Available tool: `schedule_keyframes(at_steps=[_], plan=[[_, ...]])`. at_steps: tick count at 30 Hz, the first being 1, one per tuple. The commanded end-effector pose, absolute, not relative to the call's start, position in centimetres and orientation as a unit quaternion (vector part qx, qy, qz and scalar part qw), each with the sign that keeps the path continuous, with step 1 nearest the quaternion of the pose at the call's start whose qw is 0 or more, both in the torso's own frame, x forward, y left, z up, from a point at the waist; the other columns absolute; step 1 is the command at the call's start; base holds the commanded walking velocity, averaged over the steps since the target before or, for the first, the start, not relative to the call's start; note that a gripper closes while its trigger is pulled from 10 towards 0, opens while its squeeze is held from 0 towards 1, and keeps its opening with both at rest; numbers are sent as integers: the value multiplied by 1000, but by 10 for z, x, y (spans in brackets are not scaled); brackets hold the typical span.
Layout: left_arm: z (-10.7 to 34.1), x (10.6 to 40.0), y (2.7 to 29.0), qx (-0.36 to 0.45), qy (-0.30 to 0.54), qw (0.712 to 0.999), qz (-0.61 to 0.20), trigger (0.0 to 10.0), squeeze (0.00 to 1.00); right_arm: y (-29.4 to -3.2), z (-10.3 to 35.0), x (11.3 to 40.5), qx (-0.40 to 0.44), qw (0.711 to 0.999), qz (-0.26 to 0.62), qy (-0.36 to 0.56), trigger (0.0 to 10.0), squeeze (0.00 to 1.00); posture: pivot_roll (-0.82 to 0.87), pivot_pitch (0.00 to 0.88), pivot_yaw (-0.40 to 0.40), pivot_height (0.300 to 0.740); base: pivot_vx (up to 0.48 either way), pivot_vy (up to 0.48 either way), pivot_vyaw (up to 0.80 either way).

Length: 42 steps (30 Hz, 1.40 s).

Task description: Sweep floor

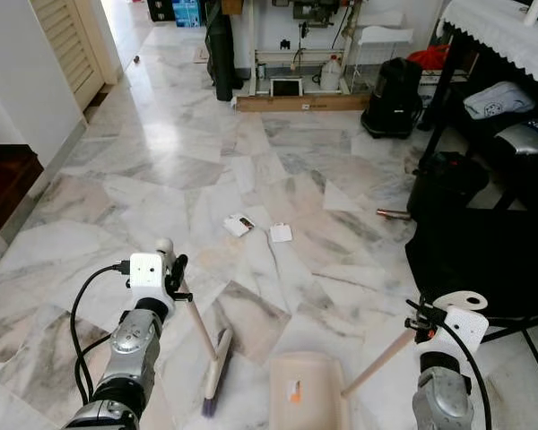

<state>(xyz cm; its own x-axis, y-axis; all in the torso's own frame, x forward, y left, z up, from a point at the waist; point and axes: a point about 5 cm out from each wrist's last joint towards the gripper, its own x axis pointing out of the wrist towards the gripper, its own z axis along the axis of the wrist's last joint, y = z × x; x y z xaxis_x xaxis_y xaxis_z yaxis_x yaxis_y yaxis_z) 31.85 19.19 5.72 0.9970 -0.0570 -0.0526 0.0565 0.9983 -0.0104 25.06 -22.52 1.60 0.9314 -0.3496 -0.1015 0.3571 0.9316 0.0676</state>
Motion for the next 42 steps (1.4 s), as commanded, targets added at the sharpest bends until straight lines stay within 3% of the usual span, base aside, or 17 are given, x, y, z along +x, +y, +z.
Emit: schedule_keyframes(at_steps=[1, 14, 21, 42], plan=[[63, 323, 191, 2, 21, 999, -34, 10000, 0, -227, 28, 257, 44, 982, -184, 16, 10000, 0, 84, 22, 9, 740, 0, 0, 0], [65, 319, 207, 2, 13, 1000, 2, 10000, 0, -224, 28, 258, 34, 985, -168, 22, 10000, 0, 99, 14, -12, 740, 300, 0, 0], [67, 320, 206, 2, 8, 1000, 0, 10000, 0, -225, 31, 258, 33, 985, -170, 15, 10000, 0, 96, 9, -10, 740, 376, 0, 556], [78, 327, 204, 1, -11, 1000, -2, 10000, 0, -224, 30, 260, 54, 982, -178, 19, 10000, 0, 105, 9, -1, 740, 390, 0, 0]])
